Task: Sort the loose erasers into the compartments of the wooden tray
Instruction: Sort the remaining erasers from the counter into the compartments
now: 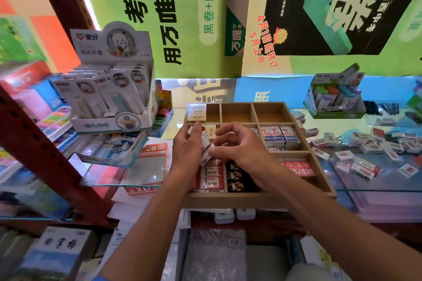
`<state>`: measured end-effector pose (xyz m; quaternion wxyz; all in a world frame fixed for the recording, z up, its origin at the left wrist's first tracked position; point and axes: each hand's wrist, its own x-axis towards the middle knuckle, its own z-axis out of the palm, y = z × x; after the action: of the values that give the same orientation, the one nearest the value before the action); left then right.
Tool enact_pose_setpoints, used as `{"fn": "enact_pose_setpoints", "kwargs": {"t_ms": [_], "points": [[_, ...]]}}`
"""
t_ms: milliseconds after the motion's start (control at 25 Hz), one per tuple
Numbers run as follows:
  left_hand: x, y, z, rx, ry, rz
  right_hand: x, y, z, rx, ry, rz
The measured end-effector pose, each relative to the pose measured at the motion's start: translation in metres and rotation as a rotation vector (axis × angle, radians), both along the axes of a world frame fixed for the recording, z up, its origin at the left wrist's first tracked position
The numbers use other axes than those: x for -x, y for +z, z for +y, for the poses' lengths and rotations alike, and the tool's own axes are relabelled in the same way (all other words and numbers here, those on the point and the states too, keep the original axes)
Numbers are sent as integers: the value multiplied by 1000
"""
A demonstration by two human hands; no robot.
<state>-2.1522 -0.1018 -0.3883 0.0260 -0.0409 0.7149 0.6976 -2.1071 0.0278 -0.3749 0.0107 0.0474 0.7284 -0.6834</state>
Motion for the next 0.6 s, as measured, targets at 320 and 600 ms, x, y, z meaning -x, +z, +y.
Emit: {"fn": "enact_pose_setpoints", "kwargs": {"t_ms": [320,600], "points": [[1,-3,0,-47,-46,1,6,6,35,173,-1,-19],[3,-7,-1,-52,-57,10,31,20,70,-775,136,228]]}}
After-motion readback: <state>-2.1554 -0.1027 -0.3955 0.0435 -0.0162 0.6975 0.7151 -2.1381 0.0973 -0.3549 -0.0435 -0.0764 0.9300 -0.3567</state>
